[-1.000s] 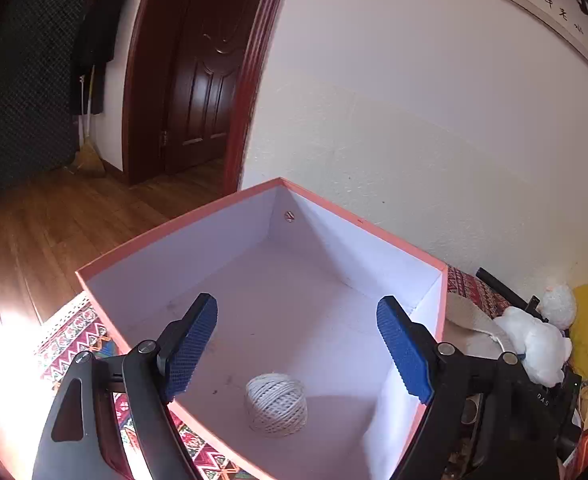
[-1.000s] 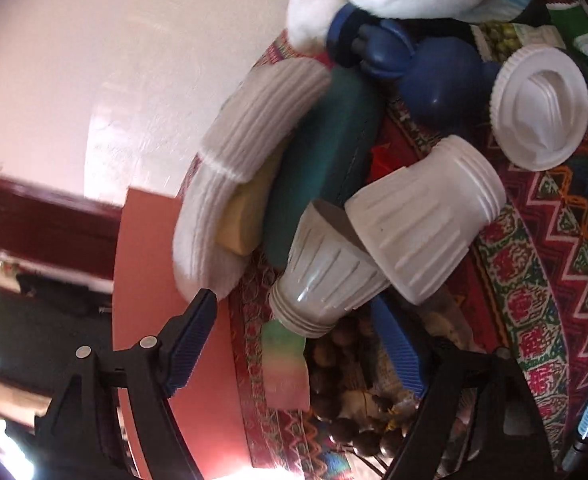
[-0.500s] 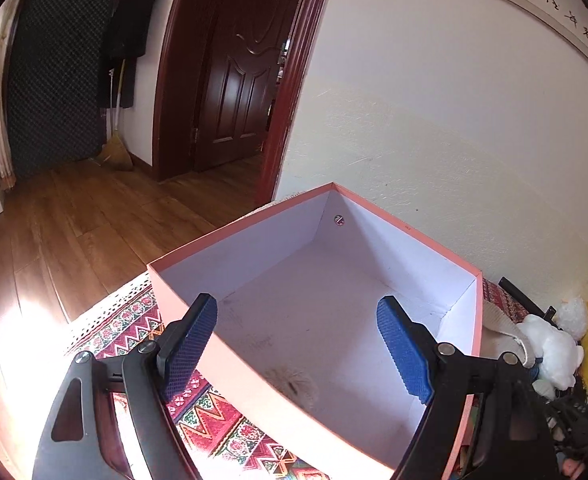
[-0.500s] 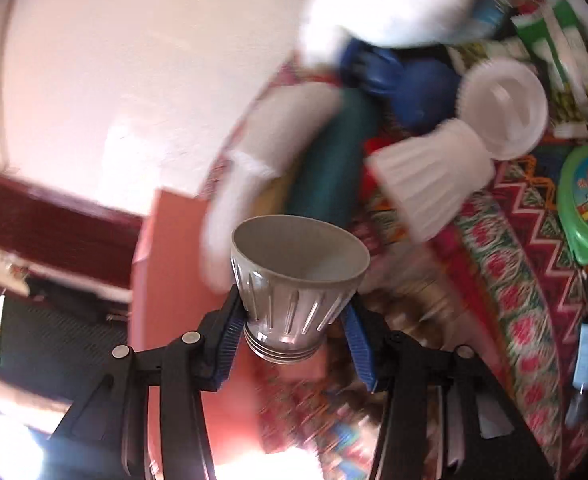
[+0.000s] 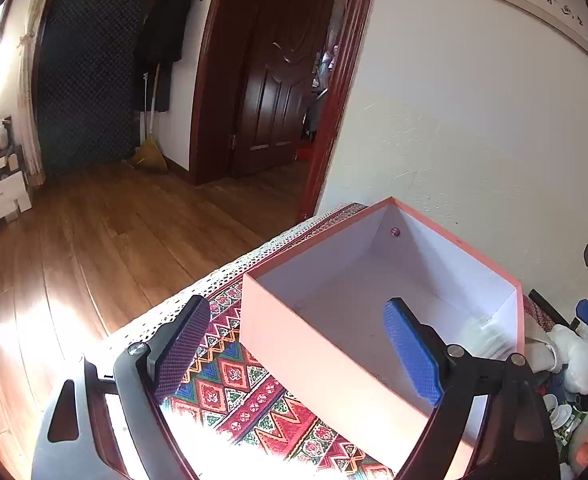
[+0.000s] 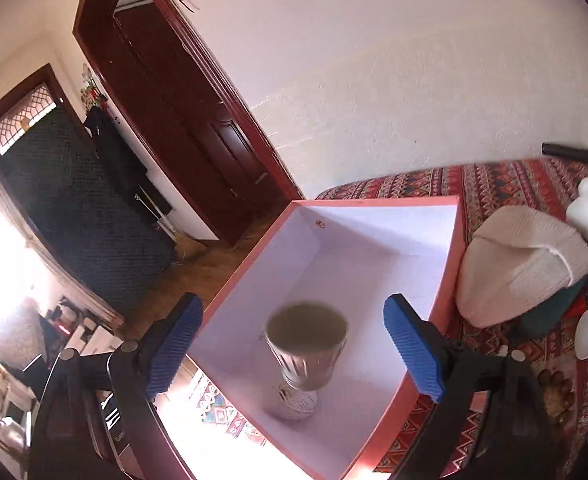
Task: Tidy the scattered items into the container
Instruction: 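Lower the white pipe fitting into the pink box and open the right tool, then grasp the green-pink pouch with left while right grasps another white pipe fitting, then drop the pouch into the box with left while right drops the fitting in, then grasp the brown bead bracelet with left while right grasps the small dark bottle, then drop the bracelet into the box with left while right drops the bottle in, then grasp the white plush toy with right while left grasps the green tape measure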
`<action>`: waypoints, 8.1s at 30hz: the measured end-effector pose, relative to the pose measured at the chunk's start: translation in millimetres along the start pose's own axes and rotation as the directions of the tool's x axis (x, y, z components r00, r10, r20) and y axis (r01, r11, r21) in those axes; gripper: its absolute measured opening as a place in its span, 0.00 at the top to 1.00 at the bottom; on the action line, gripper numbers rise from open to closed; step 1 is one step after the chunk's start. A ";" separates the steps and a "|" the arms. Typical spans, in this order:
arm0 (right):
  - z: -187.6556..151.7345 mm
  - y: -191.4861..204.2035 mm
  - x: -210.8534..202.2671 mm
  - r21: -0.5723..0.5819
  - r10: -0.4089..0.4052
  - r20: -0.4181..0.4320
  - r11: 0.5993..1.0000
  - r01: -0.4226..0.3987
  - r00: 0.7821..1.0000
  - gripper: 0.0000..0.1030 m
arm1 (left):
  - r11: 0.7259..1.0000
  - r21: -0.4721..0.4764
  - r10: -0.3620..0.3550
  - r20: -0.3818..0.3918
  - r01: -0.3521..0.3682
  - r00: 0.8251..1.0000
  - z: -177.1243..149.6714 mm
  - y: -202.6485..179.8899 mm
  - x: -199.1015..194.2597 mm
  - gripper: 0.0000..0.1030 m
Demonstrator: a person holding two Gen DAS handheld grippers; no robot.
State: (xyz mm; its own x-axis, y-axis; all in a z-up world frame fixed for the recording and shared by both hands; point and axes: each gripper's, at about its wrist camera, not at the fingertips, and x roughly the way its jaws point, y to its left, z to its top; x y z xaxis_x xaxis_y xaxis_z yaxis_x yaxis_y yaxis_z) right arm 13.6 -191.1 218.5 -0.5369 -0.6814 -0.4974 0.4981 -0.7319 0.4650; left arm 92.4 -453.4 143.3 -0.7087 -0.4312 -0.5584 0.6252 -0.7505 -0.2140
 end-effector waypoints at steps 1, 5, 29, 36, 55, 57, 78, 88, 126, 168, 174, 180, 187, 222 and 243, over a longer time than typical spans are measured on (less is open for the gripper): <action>-4.0 -0.7 3.1 -0.017 0.005 0.000 1.000 -0.005 1.000 0.10 | 1.000 0.003 -0.002 0.002 0.002 1.000 -0.1 1.0 -2.0 0.13; -13.7 -24.1 -23.5 0.010 -0.016 -0.003 1.000 0.016 1.000 0.10 | 1.000 0.009 -0.021 -0.002 0.021 1.000 -1.8 -3.4 -4.2 0.13; -57.1 -314.5 -21.6 0.407 -0.309 -0.243 0.828 0.386 0.920 0.10 | 0.783 0.398 -0.334 -0.380 0.478 0.863 -152.2 -268.9 -23.3 0.13; -54.9 -347.5 11.4 0.400 -0.347 -0.259 0.811 0.427 0.901 0.40 | 0.804 0.360 -0.264 -0.497 0.473 0.827 -172.4 -290.0 34.9 0.13; -71.4 -317.1 -102.9 0.468 -0.077 -0.028 0.880 0.081 0.997 0.44 | 0.818 0.308 -0.255 -0.565 0.487 0.785 -183.7 -289.4 77.6 0.52; -74.6 -318.7 -104.3 0.461 -0.069 -0.028 0.884 0.074 0.997 0.44 | 0.820 0.287 -0.278 -0.557 0.495 0.782 -177.6 -283.2 67.6 0.52; -71.9 -254.0 -97.2 0.353 -0.075 -0.056 0.931 0.090 0.996 0.44 | 0.887 0.142 -0.414 -0.176 0.439 0.893 -9.4 -176.5 -27.0 0.48; -67.4 -177.4 -90.4 0.181 -0.069 -0.040 0.981 0.075 0.997 0.44 | 0.958 -0.071 -0.285 -0.187 0.277 0.940 24.0 -56.0 12.8 0.10; -82.9 -299.0 -169.8 0.467 -0.275 0.009 0.851 0.239 0.961 0.14 | 0.764 0.353 -0.404 -0.390 0.540 0.827 -107.3 -268.5 -37.2 0.10; -143.5 -308.8 -100.9 0.390 -0.111 -0.337 0.887 0.246 0.935 0.78 | 0.616 -0.117 -0.751 -0.385 0.779 0.536 -56.7 -254.8 -6.8 0.85; -142.2 -296.1 -90.7 0.393 -0.094 -0.331 0.891 0.228 0.939 0.78 | 0.592 -0.200 -0.804 -0.206 0.780 0.558 -1.2 -191.4 -21.8 0.85; -140.6 -281.5 -81.9 0.379 -0.079 -0.330 0.902 0.209 0.941 0.78 | 0.696 -0.196 -0.715 -0.092 0.691 0.693 40.8 -119.3 -21.3 0.85; -126.1 -238.0 -79.4 0.313 -0.063 -0.288 0.937 0.156 0.956 0.78 | 0.845 -0.188 -0.523 -0.091 0.501 0.847 47.3 -75.3 -6.6 0.36; -62.1 -243.1 -180.3 0.308 -0.238 0.033 0.926 0.217 0.971 0.38 | 0.771 0.213 -0.530 -0.310 0.601 0.790 -50.7 -215.0 -52.8 0.27; -144.0 -477.1 -258.2 0.853 -0.322 0.005 0.495 0.163 0.947 0.09 | 0.589 0.320 -0.396 -0.686 0.742 0.610 -268.1 -423.4 -39.2 0.27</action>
State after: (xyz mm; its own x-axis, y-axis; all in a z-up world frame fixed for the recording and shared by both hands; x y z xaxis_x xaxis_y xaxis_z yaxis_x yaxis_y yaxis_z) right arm 12.6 333.8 19.7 -0.6723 -0.4096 -0.6167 -0.4224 -0.4719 0.7739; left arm -56.9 15.6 40.9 -0.4555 0.3775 -0.8063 -0.2625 -0.9223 -0.2835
